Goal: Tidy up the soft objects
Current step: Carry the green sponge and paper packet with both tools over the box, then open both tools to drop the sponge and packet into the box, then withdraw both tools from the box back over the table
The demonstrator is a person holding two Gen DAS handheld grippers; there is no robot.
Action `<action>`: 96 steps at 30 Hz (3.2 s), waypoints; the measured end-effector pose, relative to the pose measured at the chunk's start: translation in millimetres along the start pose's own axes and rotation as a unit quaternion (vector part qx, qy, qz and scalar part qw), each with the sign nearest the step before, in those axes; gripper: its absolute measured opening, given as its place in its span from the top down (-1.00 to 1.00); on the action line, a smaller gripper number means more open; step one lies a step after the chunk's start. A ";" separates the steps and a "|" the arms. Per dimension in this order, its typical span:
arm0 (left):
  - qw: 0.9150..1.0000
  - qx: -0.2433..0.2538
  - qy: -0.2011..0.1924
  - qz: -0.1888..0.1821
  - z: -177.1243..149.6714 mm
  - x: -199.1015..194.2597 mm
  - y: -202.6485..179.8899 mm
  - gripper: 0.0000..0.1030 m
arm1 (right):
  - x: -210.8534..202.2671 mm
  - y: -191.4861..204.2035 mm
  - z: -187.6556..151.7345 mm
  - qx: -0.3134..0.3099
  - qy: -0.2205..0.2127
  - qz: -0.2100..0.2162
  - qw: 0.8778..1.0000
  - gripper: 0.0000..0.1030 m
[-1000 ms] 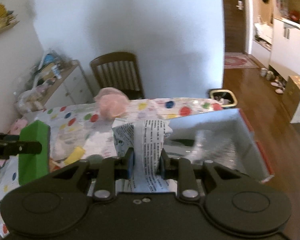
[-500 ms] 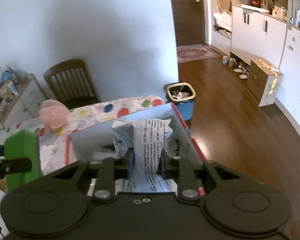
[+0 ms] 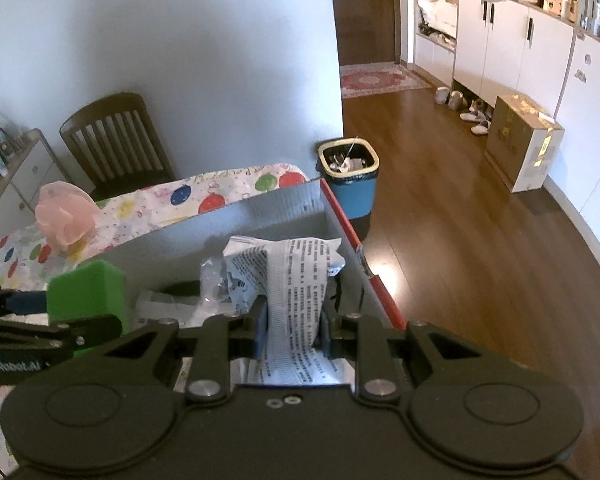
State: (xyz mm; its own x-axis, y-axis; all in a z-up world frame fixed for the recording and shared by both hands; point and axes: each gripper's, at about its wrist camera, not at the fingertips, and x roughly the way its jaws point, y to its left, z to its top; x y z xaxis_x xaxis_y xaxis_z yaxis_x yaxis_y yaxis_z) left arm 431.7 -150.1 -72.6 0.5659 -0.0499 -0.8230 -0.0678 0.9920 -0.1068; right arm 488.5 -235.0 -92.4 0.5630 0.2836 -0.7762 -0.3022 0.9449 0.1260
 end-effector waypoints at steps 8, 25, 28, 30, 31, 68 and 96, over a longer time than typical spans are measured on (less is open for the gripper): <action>1.000 0.000 0.028 0.001 -0.7 35.4 -4.8 -0.53 | 25.7 -0.2 -1.0 -0.007 0.025 -0.002 1.000 0.53; 0.999 0.005 0.045 0.005 -10.6 64.9 -9.5 -0.59 | 41.2 1.8 -11.6 -0.027 0.055 -0.021 0.998 0.19; 0.999 -0.001 0.037 -0.002 -10.1 60.6 -9.9 -0.59 | 36.6 2.6 -11.8 -0.030 0.049 -0.022 0.998 0.06; 0.999 0.001 0.039 -0.002 -10.7 58.3 -10.5 -0.60 | 33.2 1.7 -12.2 -0.028 0.046 -0.020 0.998 0.00; 0.999 0.003 0.038 -0.004 -11.0 56.6 -10.9 -0.60 | 32.1 1.5 -12.0 -0.028 0.044 -0.020 0.998 -0.02; 0.998 0.003 -0.040 -0.051 -28.5 -39.7 -7.6 -0.99 | -76.4 4.3 -35.8 -0.049 -0.032 0.021 0.998 -0.71; 0.991 -0.069 -0.107 0.041 -66.2 -230.9 189.6 -0.99 | -114.6 176.5 -27.5 -0.149 -0.022 0.160 0.976 -0.99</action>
State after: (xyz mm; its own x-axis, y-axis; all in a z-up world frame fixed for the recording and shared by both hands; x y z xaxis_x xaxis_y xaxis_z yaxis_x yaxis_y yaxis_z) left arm 233.8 41.9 60.3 0.7146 0.0711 -0.6959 -0.2244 0.9655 -0.1318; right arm 349.5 -105.2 1.9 0.4345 0.5688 -0.6984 -0.6742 0.7195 0.1666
